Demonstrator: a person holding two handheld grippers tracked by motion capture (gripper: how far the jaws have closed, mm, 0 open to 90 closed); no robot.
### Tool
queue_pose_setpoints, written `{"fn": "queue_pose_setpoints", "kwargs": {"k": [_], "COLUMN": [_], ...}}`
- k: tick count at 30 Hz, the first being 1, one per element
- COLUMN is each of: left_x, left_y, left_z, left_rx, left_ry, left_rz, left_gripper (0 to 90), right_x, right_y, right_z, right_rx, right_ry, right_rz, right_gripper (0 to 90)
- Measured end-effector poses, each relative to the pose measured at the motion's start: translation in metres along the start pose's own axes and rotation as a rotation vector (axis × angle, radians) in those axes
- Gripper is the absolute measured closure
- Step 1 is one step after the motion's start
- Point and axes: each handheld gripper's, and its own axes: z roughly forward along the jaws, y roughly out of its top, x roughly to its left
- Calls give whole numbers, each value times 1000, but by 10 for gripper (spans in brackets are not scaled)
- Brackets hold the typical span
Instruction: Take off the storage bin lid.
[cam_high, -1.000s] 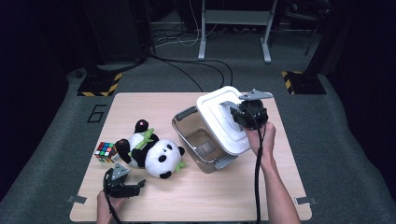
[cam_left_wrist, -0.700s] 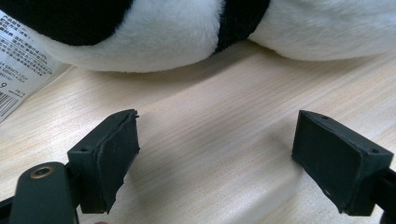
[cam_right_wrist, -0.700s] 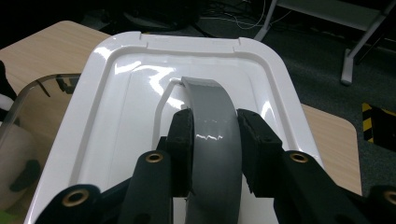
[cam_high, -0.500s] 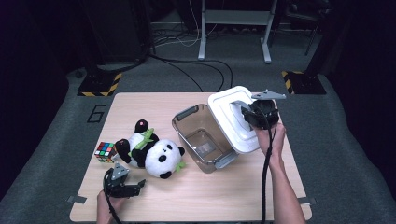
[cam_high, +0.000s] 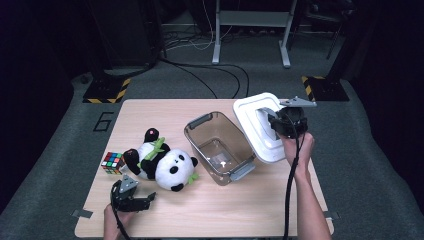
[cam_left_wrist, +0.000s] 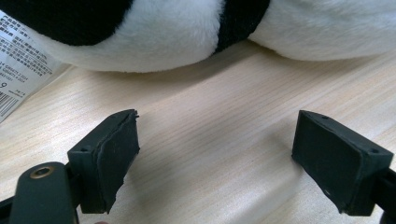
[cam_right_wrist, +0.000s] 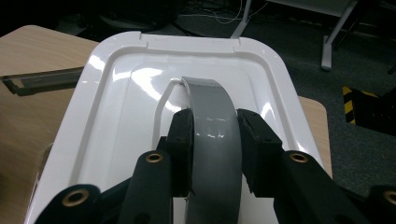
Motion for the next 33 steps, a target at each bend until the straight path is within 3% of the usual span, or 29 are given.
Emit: {"fn": "queue_pose_setpoints", "kwargs": {"k": [13,33], "left_x": [0,0], "left_y": [0,0], "left_z": [0,0], "left_rx": [0,0], "left_ry": [0,0], "left_rz": [0,0], "left_gripper": [143,143], "right_x": [-21,-47], "right_y": [-14,-46], "right_z": [8,36], "right_rx": [12,65], "right_ry": [-49,-143], "right_rz": [51,163], "right_gripper": [670,669]}}
